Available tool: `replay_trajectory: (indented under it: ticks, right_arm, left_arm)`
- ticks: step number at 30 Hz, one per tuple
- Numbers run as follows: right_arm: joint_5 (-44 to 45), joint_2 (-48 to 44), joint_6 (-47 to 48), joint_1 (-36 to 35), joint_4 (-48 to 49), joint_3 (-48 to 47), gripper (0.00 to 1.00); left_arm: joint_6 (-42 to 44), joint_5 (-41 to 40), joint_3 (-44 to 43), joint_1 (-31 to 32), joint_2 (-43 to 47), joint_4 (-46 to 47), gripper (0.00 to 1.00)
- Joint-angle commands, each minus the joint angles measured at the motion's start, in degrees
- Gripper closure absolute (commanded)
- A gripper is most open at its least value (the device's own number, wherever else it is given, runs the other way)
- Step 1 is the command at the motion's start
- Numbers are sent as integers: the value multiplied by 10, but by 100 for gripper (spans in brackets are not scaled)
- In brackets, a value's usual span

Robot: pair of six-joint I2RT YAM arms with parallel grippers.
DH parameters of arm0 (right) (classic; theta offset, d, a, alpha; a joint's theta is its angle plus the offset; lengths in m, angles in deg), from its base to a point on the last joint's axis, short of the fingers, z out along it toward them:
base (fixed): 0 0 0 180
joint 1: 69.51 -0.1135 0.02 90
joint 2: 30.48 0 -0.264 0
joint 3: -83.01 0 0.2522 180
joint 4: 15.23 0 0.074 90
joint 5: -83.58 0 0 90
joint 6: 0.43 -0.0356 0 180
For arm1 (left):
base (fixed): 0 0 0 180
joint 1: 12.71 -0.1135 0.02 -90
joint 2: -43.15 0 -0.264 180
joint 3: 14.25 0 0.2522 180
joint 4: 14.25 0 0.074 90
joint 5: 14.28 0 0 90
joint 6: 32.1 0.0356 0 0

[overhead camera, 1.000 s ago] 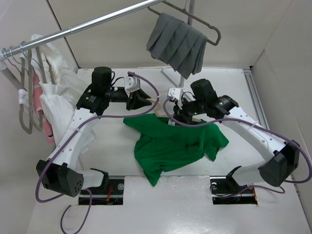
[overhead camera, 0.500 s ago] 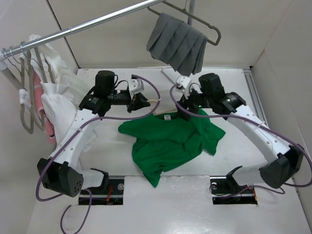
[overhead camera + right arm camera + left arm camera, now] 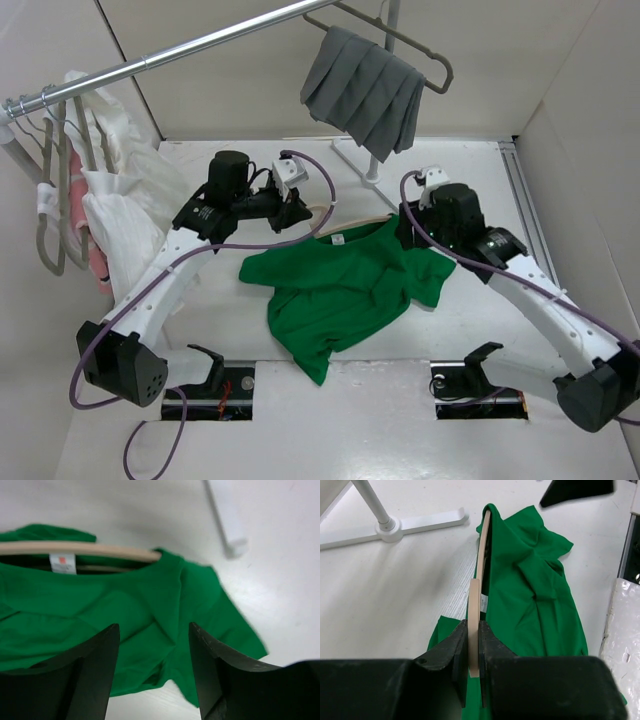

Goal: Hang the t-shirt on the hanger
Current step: Place tshirt on hanger

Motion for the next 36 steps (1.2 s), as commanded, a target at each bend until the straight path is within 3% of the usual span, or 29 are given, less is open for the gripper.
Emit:
replay_trajectory:
  ticks: [1, 2, 9, 18, 26, 29, 33, 34, 36]
  right_arm:
    - [-17, 2, -81, -2, 111, 54, 37]
    - [-17, 2, -87, -2, 150, 63, 32]
    - [-23, 64, -104, -2, 190, 58, 28]
    - [-39, 124, -134, 5, 220, 58, 28]
    - [14, 156, -172, 5, 238, 57, 34]
    - [27, 178, -183, 5, 251, 57, 43]
    - [39, 191, -176, 5, 256, 52, 82]
    - [47, 191, -170, -2, 256, 52, 100]
    - [60, 185, -145, -15, 256, 46, 100]
  left_arm:
    - [-42, -5, -11, 3, 26, 38, 100]
    - [-42, -5, -11, 3, 26, 38, 100]
    - [-47, -10, -11, 3, 26, 43, 100]
    - [-58, -10, -11, 3, 26, 48, 100]
    - [-82, 19, -11, 3, 26, 55, 100]
    - [-87, 31, -11, 3, 31, 55, 100]
    - [-99, 31, -6, 3, 31, 55, 100]
    - [-99, 31, -6, 3, 31, 55, 100]
    - [-99, 15, -6, 3, 31, 55, 100]
